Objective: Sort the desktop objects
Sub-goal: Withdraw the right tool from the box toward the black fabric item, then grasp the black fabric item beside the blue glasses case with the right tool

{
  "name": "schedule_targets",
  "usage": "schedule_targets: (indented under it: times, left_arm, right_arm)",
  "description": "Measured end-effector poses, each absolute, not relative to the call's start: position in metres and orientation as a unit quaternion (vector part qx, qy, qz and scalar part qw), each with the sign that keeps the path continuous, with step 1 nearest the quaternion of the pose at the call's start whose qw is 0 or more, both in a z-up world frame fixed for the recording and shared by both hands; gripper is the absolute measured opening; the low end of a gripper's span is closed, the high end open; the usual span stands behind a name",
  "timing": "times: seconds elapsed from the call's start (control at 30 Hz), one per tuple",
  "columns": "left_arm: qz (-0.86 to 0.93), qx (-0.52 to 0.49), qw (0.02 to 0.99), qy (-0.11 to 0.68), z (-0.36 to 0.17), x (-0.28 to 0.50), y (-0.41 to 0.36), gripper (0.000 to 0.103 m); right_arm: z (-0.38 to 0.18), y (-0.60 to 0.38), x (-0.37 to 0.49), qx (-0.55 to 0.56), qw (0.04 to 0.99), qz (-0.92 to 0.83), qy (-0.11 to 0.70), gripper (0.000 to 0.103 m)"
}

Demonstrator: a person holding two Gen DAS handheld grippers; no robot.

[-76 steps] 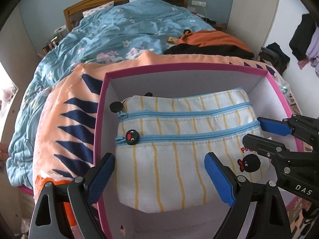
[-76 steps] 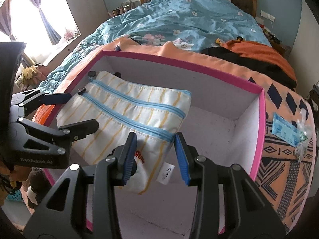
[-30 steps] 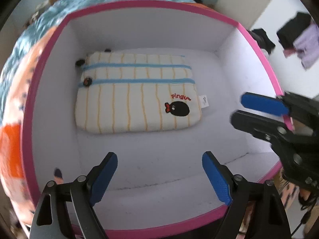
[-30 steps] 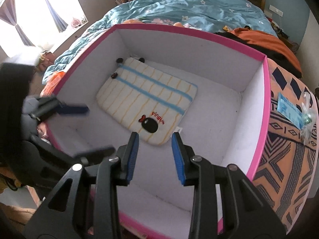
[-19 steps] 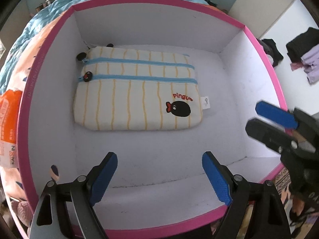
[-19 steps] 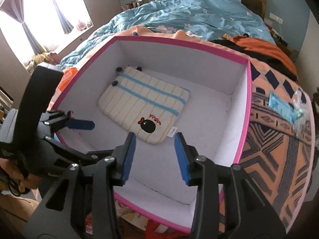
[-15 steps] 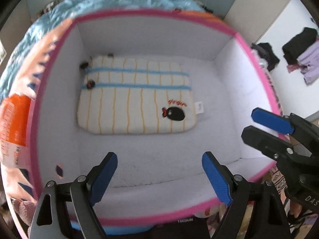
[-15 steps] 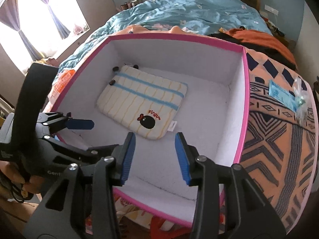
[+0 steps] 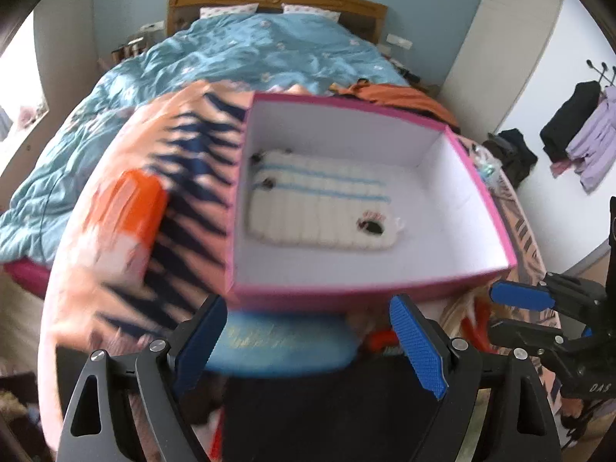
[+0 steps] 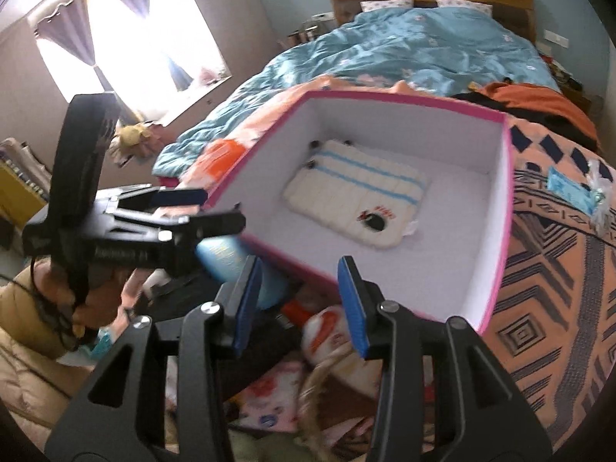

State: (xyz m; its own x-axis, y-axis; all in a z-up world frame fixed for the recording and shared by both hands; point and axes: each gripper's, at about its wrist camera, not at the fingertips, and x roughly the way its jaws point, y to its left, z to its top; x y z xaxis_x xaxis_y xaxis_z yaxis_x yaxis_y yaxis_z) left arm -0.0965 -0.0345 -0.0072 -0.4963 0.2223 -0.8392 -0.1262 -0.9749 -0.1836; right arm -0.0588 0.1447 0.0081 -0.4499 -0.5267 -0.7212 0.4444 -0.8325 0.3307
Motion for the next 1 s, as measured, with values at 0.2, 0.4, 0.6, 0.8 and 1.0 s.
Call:
schedule_targets:
  times: [0.2, 0.4, 0.6, 0.8, 1.0]
  left_arm:
    - [0.838, -0.536, 0.085, -0.056, -0.036, -0.071, -0.056, 0.088]
    - [0.819, -0.561, 0.090, -0.075, -0.053, -0.055, -0.066, 0.088]
    - [0.796, -0.586, 0.113, -0.098, -0.069, -0.055, -0.065, 0.088]
    - [0.786, -0.597, 0.125, -0.104, -0.077, -0.056, -0.062, 0.088]
    - [0.780, -0.600, 0.138, -0.111, -0.078, -0.060, -0.061, 0.086]
  right_arm:
    - [-0.022, 0.127, -0.043, 0.507, 0.301, -0.805, -0.069, 0.056]
    - [-0.052, 0.116, -0.039, 0.557, 0.290, -0.774, -0.083, 0.062]
    - [-0.062, 0.102, -0.041, 0.577, 0.298, -0.755, -0.097, 0.070]
    - [-0.062, 0.094, -0.043, 0.569, 0.304, -0.758, -0.095, 0.069]
    - [-0.064, 0.090, -0.049, 0.569, 0.294, -0.764, -0.079, 0.049]
